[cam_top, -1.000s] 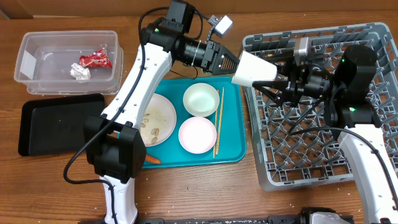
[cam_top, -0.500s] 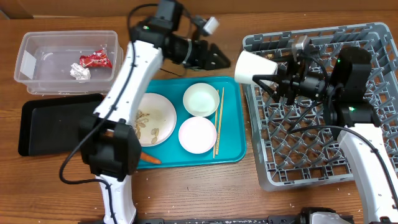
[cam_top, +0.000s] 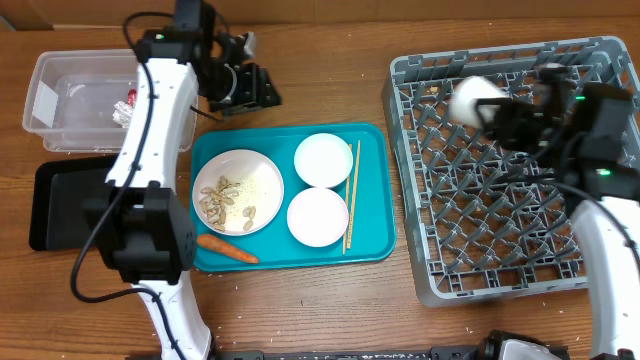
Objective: Sort waste into correct bins and load items into the dishwasher
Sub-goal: 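Place the cup upside down in the rack's right side with right gripper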
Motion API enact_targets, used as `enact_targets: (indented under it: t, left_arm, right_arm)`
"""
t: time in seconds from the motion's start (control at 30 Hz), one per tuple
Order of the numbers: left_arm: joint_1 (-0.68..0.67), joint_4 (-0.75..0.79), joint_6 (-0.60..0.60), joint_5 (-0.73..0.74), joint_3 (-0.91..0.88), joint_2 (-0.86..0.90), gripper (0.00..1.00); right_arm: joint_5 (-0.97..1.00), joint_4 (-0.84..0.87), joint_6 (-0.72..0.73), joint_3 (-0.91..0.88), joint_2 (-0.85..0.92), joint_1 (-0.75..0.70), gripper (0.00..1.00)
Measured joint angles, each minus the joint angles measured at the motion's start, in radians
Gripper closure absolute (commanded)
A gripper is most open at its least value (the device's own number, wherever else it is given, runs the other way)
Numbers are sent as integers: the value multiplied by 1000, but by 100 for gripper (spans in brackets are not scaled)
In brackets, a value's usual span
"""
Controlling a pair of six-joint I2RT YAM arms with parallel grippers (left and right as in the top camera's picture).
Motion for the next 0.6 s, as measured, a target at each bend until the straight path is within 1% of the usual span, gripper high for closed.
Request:
enact_targets:
  t: [0.1,0.23,0.43,0.6]
  left_arm:
    - [24,5,0,-110,0,-35,48]
    - [33,13,0,-209,0,-109,48]
    - [31,18,0,-257,1,-164,48]
    - [31,16,0,-270,2,-164,48]
  right_arm:
    - [80,-153,14,82,0,-98,55]
    - [170,-307,26,166,0,-236,55]
    - [296,-431,29,181,2,-438,55]
    - [388,-461,31,181,25,-534,55]
